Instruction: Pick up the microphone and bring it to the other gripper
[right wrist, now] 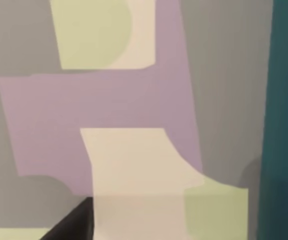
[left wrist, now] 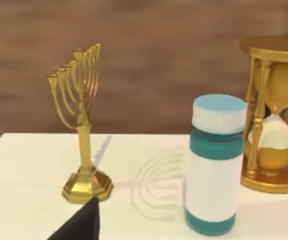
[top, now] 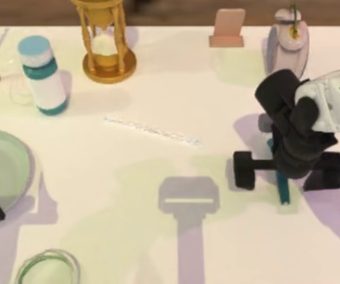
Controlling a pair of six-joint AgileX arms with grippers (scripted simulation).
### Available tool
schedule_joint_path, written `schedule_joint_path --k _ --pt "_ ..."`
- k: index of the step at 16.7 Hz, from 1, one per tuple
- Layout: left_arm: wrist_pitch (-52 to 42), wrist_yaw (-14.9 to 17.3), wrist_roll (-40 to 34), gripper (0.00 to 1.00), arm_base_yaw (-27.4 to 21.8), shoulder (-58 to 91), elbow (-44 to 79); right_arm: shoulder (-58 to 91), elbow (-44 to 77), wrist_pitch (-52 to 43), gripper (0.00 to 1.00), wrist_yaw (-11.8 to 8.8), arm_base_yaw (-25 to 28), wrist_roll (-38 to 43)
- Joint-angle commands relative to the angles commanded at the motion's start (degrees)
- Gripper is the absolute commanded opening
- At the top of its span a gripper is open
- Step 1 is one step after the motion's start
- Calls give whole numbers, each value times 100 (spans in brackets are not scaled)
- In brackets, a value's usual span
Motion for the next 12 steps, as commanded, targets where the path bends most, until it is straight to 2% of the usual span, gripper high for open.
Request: schedule_joint_path --k 12 --pt "0 0 0 100 0 0 0 0 0 0 10 0 0 0"
